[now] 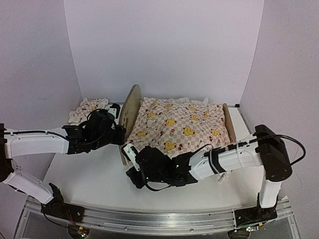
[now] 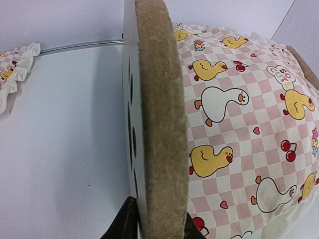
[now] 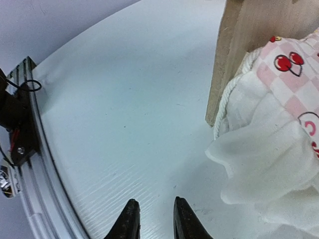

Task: Set up the pet bed

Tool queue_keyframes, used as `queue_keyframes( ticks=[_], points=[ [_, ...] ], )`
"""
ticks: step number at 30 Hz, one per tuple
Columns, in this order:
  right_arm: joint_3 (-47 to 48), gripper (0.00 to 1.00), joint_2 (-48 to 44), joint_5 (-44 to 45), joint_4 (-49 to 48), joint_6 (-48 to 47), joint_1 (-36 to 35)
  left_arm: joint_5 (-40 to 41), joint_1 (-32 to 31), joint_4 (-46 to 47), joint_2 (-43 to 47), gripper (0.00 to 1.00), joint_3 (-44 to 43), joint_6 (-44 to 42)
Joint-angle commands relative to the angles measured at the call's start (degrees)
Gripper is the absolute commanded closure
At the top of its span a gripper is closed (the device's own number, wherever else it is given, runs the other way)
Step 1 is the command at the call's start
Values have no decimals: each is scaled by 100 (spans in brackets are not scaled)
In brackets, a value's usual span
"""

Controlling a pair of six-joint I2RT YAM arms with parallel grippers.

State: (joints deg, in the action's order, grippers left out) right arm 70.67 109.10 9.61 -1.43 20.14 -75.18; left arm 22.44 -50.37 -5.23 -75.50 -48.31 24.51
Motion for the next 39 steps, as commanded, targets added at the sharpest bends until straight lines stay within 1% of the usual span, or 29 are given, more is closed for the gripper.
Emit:
queue_keyframes(
  ticks=[1, 5, 6, 9, 11, 13, 15, 20, 25, 30, 34, 36, 39],
  points=[
    [244, 83, 502, 1006, -1138, -209, -96, -261, -65, 194, 27, 95, -478, -39],
    [447, 85, 894, 891, -1232, -296, -85, -299, -72, 190, 102, 100, -642, -60],
    [492, 86, 995, 933, -1285, -292, -85, -320, -70, 190, 118, 100, -689, -61],
    [606, 96, 1335, 1228, -1478, -327, -76, -431, -70, 189, 171, 100, -790, -29],
    [591, 100, 1504, 1368, -1749, -408, -60, -501, -70, 181, 204, 100, -857, -17],
    [506, 100, 1614, 1395, -2100, -423, 1, -557, -70, 172, 259, 100, -913, -6],
    [549, 100, 1720, 1274, -2255, -430, 73, -584, -70, 172, 328, 100, -970, -12],
    [756, 100, 1989, 1228, -2398, -539, 109, -656, -71, 164, 425, 100, -1147, -55],
    [905, 100, 2314, 1125, -2579, -398, 149, -727, -70, 118, 464, 100, -1299, -129],
    [1049, 97, 2614, 1119, -2674, -218, 272, -719, -70, 93, 555, 100, -1347, -144],
    [894, 94, 2594, 1519, -2771, -121, 317, -677, -70, 85, 602, 100, -1366, -175],
    [672, 87, 2493, 1847, -2860, -26, 347, -694, -68, 84, 620, 100, -1365, -179],
    [427, 81, 2404, 1972, -2990, 58, 465, -684, -70, 84, 660, 100, -1332, -183]
  ],
)
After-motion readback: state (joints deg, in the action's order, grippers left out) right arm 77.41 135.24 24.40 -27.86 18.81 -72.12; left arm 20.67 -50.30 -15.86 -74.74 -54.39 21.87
